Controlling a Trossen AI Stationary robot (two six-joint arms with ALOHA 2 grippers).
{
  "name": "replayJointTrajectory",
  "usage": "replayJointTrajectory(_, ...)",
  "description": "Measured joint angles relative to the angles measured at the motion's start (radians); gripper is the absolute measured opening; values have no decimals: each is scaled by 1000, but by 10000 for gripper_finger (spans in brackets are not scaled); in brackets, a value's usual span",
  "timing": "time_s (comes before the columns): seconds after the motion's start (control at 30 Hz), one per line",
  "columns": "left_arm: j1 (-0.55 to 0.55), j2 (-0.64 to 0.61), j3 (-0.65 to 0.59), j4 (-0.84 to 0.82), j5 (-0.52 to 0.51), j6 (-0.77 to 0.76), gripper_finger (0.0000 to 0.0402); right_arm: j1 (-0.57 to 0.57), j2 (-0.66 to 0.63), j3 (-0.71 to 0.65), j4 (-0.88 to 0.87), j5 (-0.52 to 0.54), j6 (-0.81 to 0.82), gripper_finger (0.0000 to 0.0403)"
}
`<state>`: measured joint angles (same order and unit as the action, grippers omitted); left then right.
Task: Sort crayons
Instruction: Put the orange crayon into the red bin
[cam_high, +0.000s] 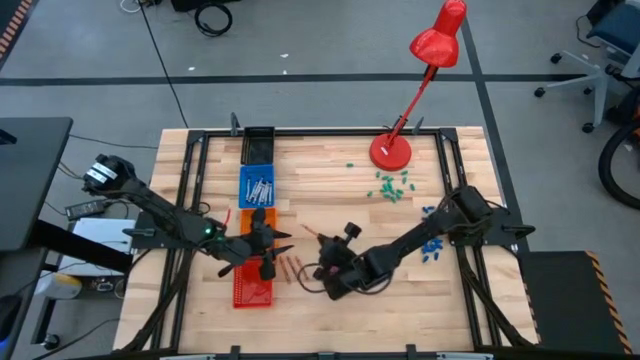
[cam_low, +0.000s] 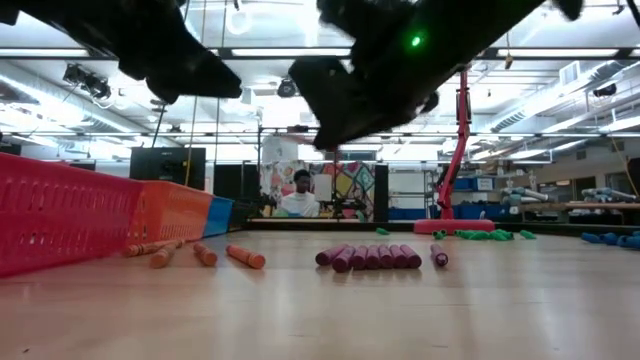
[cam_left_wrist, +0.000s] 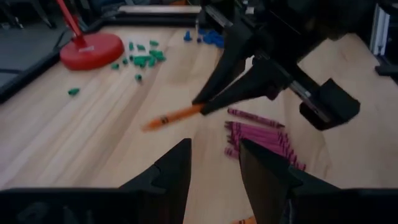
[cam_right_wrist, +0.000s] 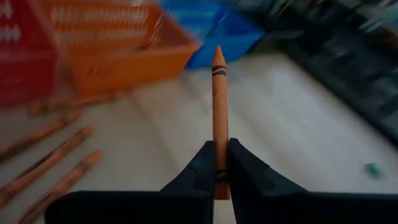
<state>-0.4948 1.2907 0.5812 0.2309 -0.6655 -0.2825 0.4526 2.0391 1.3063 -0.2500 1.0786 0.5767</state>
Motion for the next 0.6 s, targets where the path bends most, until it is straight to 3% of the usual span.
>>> replayJointTrajectory(0.13, -6, 0, 0, 29, -13, 17, 144, 39, -12, -16, 12, 175, 30, 33)
replayJointTrajectory(0.3, -9, 0, 0, 63, -14, 40, 144, 71, -12, -18, 116, 284, -58, 34)
replayJointTrajectory(0.43, -9, 0, 0, 73, -12, 49, 144, 77, -12, -18, 222, 279, -185, 34)
replayJointTrajectory(0.6, -9, -1, 0, 73, 16, 63, 144, 76, -12, -18, 413, 171, -411, 34)
